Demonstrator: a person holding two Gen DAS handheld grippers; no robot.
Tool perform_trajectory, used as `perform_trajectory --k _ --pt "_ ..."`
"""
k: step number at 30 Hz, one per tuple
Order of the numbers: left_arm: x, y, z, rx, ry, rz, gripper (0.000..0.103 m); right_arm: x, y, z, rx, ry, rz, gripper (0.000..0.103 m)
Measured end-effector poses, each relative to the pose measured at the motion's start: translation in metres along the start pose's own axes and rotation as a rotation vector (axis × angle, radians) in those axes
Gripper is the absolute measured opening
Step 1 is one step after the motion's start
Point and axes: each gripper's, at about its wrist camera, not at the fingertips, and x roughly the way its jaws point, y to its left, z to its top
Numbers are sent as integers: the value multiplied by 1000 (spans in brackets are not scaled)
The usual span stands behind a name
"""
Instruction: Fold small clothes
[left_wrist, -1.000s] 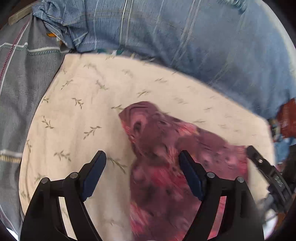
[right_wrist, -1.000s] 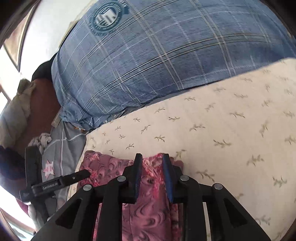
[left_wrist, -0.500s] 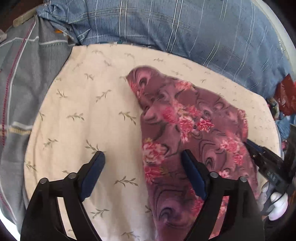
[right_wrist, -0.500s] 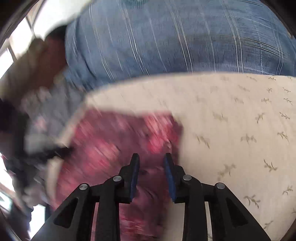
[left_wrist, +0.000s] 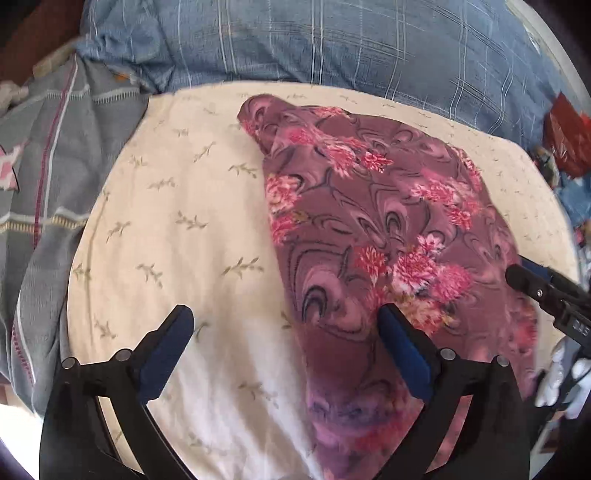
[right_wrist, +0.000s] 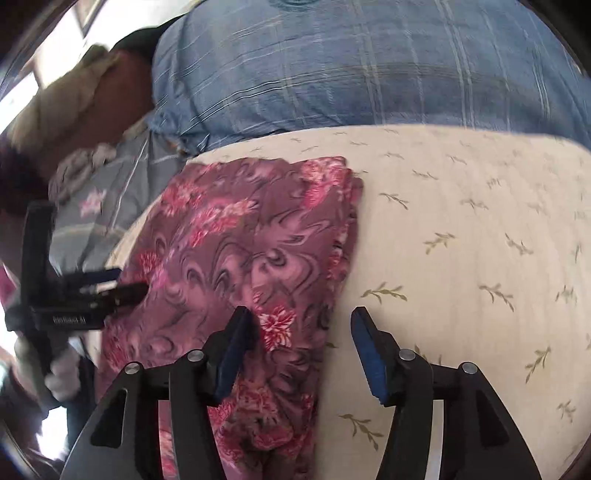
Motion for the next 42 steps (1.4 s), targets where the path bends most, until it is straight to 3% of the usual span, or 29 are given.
perform_trajectory --k 2,6,7,10,11,15,18,22,24,28,35,39,42 --pt "-11 3 -1 8 -3 -4 100 -15 -1 -1 28 -17 -9 58" --pt "-10 0 -20 49 -23 31 101 -28 5 -21 -42 9 25 59" --pt "-6 -1 -24 40 -31 36 101 -21 6 -31 -70 47 -12 62" --pt "-5 3 -25 -15 -31 33 103 -19 7 -38 -93 8 -46 65" --pt "-9 3 -28 -18 -30 31 103 -20 8 -36 -89 12 -59 67" --pt "-24 0 -40 39 -67 72 103 -23 2 -39 -125 22 -190 95" --pt "-36 -4 -51 80 -94 116 103 -40 -18 -50 -49 24 -168 96" --pt "-47 -9 -65 111 -121 141 103 -53 -32 -62 -18 44 -311 94" --pt "-54 -14 -71 121 -157 151 103 -64 -34 -66 14 32 -284 94" --pt "-66 -23 -78 115 -226 159 103 -91 -15 -66 15 -34 -253 95" --pt "-75 -26 -82 123 -253 169 103 -104 32 -65 -110 -76 -337 97" --pt "-79 -30 -90 136 -257 174 103 -107 39 -65 -121 -97 -405 100" --pt "-81 -34 -94 147 -260 174 103 -102 39 -64 -113 -98 -404 101"
